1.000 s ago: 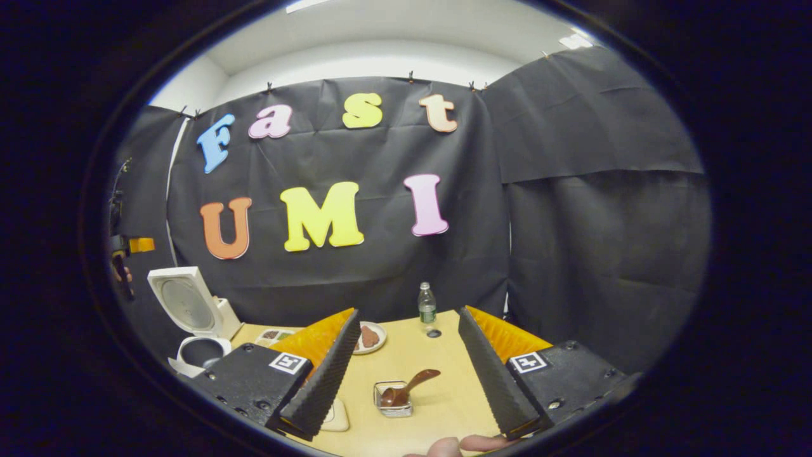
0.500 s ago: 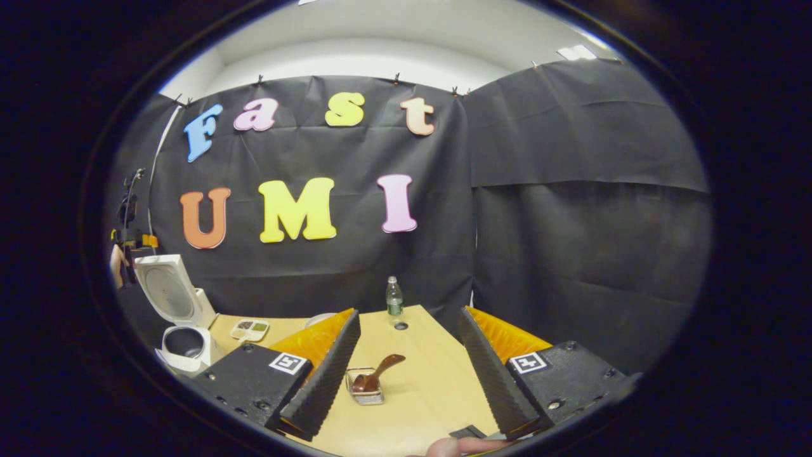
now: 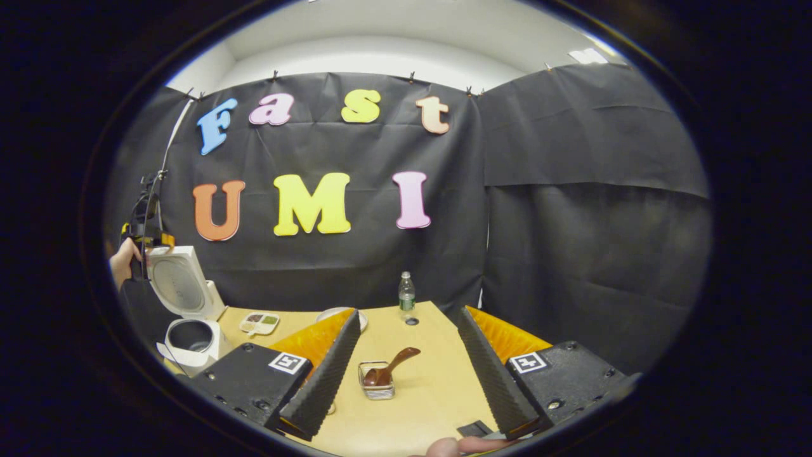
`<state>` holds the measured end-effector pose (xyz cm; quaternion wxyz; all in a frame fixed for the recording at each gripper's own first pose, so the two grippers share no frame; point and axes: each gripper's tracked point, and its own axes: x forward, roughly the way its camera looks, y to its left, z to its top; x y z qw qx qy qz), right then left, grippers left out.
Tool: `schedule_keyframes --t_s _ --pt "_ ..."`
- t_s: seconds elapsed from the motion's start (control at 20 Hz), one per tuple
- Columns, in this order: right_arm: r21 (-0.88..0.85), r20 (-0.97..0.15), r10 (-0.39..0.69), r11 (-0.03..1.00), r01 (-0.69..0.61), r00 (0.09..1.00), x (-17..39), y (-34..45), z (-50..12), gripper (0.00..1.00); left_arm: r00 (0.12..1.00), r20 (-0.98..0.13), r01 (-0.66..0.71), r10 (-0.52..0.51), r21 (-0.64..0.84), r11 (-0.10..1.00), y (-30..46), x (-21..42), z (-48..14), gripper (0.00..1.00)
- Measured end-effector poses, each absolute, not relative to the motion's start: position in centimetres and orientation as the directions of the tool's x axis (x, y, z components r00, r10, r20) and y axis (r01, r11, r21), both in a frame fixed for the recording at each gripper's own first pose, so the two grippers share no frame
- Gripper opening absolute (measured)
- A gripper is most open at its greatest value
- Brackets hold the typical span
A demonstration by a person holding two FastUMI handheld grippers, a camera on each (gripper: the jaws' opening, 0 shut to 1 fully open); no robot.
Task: Close the left gripper, press the button to open the rice cooker; take a wooden spoon from the chopstick holder with the right hand, scoop a spoonful of rice and pour it into the rice cooker, then put the wooden spoon back into the chopstick holder.
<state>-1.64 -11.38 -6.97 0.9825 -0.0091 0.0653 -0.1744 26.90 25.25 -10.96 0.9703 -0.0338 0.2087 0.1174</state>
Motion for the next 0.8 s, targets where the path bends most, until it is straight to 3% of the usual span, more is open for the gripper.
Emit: schedule_keyframes --t_s 0.4,0.6,0.8 --pt "-0.018 -0.190 -0.200 0.980 0.200 0.961 0.5 -8.7 -9.8 1.00 0.850 -0.499 -0.224 0.171 -0.049 0.973 22.2 19.3 -12.7 0.97" --pt "-0.029 -0.187 -0.124 0.992 0.121 0.974 1.2 -7.2 -9.9 1.00 0.801 -0.586 -0.215 0.124 -0.088 0.973 19.7 13.9 -16.0 0.96" --pt "-0.024 -0.208 -0.114 0.993 0.112 0.971 0.9 -7.4 -11.3 1.00 0.744 -0.659 -0.232 0.112 -0.097 0.968 18.0 10.0 -20.6 0.97"
